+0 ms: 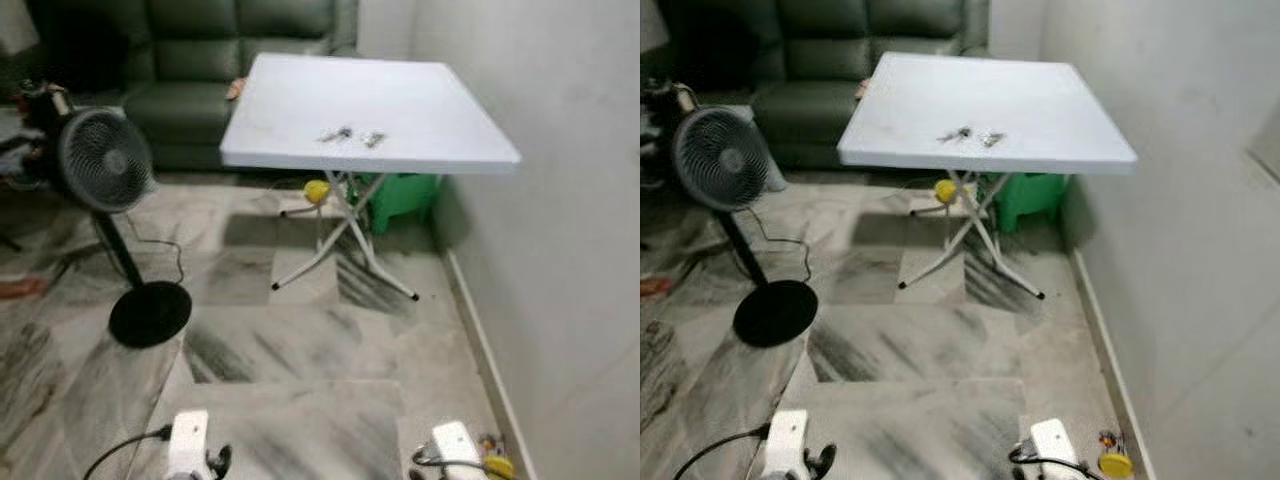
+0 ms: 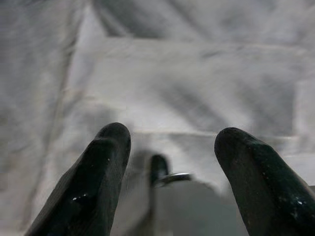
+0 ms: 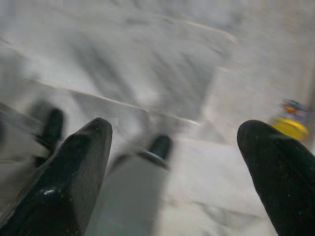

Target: Hang keys on a hook

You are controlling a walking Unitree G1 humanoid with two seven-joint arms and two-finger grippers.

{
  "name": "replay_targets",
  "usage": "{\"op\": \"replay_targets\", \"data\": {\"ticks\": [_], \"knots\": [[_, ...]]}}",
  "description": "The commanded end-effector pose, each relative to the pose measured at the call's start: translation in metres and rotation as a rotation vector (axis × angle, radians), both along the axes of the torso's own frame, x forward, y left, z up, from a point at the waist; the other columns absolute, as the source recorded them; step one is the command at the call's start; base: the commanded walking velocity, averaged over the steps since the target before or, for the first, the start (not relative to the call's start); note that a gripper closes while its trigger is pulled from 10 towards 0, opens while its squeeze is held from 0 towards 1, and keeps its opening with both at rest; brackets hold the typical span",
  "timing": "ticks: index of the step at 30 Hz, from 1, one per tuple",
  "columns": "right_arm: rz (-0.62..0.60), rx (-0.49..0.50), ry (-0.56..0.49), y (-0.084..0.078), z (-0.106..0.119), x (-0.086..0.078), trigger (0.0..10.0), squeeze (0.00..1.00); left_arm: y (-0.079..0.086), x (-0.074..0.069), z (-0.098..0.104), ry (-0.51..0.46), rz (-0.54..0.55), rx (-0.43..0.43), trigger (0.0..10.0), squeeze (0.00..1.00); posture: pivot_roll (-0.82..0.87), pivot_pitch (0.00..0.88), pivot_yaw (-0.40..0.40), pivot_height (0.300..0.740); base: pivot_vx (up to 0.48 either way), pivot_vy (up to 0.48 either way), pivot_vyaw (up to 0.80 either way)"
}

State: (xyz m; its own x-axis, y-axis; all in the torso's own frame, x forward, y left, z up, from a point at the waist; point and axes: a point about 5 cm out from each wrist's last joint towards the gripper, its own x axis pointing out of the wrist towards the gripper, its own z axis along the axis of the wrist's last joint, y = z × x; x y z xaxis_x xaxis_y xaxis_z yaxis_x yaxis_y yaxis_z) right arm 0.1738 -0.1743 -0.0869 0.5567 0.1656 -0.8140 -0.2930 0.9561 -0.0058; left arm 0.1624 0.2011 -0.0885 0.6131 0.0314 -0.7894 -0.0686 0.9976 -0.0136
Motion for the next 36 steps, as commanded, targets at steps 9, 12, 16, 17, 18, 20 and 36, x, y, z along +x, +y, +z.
{"op": "replay_targets", "data": {"ticks": [9,12,16,17,18,20,36], "knots": [[-0.009,-0.025,0.007,-0.012,0.000,-0.002,10.0,0.00,-0.006,0.007,0.002,-0.018,-0.020,-0.011,10.0,0.00,-0.07,0.000,-0.027,0.740,0.000,0.471,0.00],[-0.008,-0.025,0.008,-0.012,0.000,-0.003,10.0,0.00,-0.006,0.006,0.002,-0.017,-0.020,-0.011,10.0,0.00,-0.07,0.000,-0.028,0.740,0.000,0.474,0.00],[-0.006,-0.027,0.008,-0.013,0.000,-0.004,10.0,0.00,-0.006,0.007,0.002,-0.023,-0.011,-0.015,10.0,0.00,-0.07,0.000,-0.027,0.740,0.000,0.341,0.00],[-0.006,-0.027,0.008,-0.013,0.000,-0.004,10.0,0.00,-0.006,0.007,0.002,-0.023,-0.011,-0.015,10.0,0.00,-0.07,0.000,-0.027,0.740,0.000,0.000,0.00],[-0.006,-0.028,0.006,-0.013,0.000,-0.004,10.0,0.00,-0.005,0.008,0.003,-0.033,-0.006,-0.015,10.0,0.00,-0.07,0.000,-0.027,0.740,0.000,0.000,0.00],[-0.005,-0.019,-0.017,-0.013,0.002,0.000,10.0,0.00,-0.004,0.016,0.008,-0.075,0.000,-0.018,10.0,0.00,-0.07,0.000,-0.025,0.740,0.000,0.000,0.00],[0.023,0.137,-0.403,0.011,0.048,0.065,10.0,0.00,0.005,0.067,0.052,-0.474,0.055,-0.032,10.0,0.00,-0.08,0.000,-0.014,0.740,0.000,0.000,0.00]]}}
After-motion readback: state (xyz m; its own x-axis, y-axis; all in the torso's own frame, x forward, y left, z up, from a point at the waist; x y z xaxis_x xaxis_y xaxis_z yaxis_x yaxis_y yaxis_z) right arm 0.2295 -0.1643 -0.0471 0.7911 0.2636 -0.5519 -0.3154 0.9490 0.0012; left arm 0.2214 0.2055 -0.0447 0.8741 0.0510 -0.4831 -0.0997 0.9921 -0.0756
